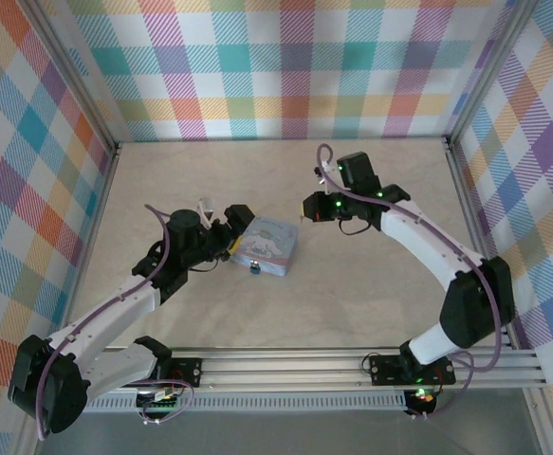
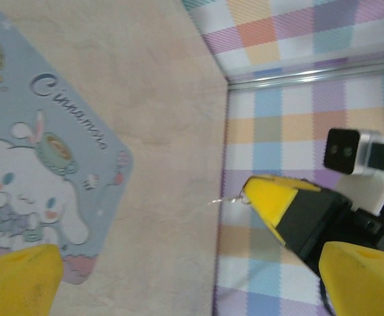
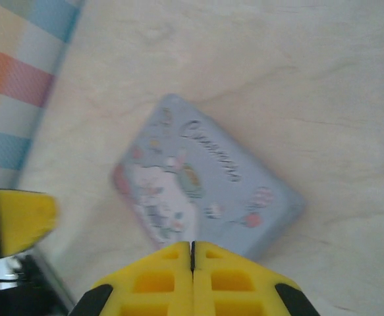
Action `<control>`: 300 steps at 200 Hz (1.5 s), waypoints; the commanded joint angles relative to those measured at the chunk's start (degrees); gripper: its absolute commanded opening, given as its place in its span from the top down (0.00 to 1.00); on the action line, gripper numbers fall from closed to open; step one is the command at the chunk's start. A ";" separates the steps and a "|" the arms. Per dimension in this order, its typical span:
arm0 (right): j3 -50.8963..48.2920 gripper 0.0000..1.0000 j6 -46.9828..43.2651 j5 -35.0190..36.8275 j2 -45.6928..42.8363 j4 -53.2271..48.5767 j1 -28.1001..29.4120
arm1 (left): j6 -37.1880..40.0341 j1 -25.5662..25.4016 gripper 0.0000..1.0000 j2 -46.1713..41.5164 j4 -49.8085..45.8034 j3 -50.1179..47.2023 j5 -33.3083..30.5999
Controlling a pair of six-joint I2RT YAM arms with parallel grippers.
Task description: Unlock the padlock with the key
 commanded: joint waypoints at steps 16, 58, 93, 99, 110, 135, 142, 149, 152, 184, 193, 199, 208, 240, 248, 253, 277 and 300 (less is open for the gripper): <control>-3.74 1.00 14.34 -9.85 -5.15 11.55 -0.40 | -6.62 -0.67 0.00 0.61 8.21 0.59 2.15; -4.68 1.00 15.85 -11.53 -7.21 11.90 -0.37 | -11.43 -0.74 0.01 2.69 15.21 -0.98 3.31; -5.76 1.00 16.29 -11.81 -8.03 12.70 -0.38 | -16.12 -1.08 0.03 4.62 17.84 -1.59 3.40; -6.00 1.00 16.39 -11.88 -8.08 13.02 -0.40 | -16.75 -1.21 0.04 4.89 18.06 -1.61 3.26; -6.52 1.00 16.78 -11.91 -8.12 13.64 -0.37 | -18.58 -1.42 0.04 5.42 18.64 -1.67 2.97; -8.49 1.00 18.30 -12.10 -8.08 16.97 -0.13 | -26.19 -2.11 0.08 7.54 23.02 -3.05 2.47; -9.18 1.00 18.94 -12.01 -8.04 18.21 0.04 | -29.07 -2.37 0.09 8.52 25.09 -3.59 2.42; -9.73 1.00 19.46 -11.99 -7.88 19.39 0.20 | -31.38 -2.74 0.10 9.52 26.92 -3.85 2.38; -9.91 1.00 19.69 -11.95 -7.82 19.85 0.24 | -32.19 -2.92 0.10 9.92 27.59 -3.91 2.35; -10.60 1.00 20.55 -11.25 -6.75 22.98 1.75 | -36.77 -5.25 0.12 13.36 31.17 -3.04 2.01; -10.60 1.00 20.62 -11.08 -6.40 23.33 2.23 | -38.22 -5.79 0.12 14.14 32.33 -3.04 1.48; -10.60 1.00 20.64 -10.92 -6.23 23.44 2.64 | -39.00 -6.21 0.13 14.55 33.30 -3.17 0.93; -10.78 1.00 20.81 -10.72 -5.94 23.90 3.15 | -39.91 -6.84 0.15 15.25 34.60 -3.35 0.06; -11.73 1.00 21.98 -10.65 -4.93 26.26 4.78 | -42.53 -8.78 0.17 18.06 38.73 -3.41 -1.86; -11.74 1.00 22.13 -10.72 -4.62 26.55 5.26 | -43.01 -9.22 0.17 19.02 39.87 -3.31 -2.13; -11.74 1.00 22.14 -10.70 -4.40 26.51 5.44 | -43.38 -9.52 0.17 19.54 40.58 -3.26 -2.21; -11.89 1.00 22.16 -10.61 -3.82 26.53 6.47 | -44.71 -10.61 0.20 21.62 43.43 -3.37 -3.39; -12.60 1.00 22.15 -10.38 -3.99 26.67 6.91 | -45.44 -11.03 0.23 22.40 44.82 -3.82 -4.32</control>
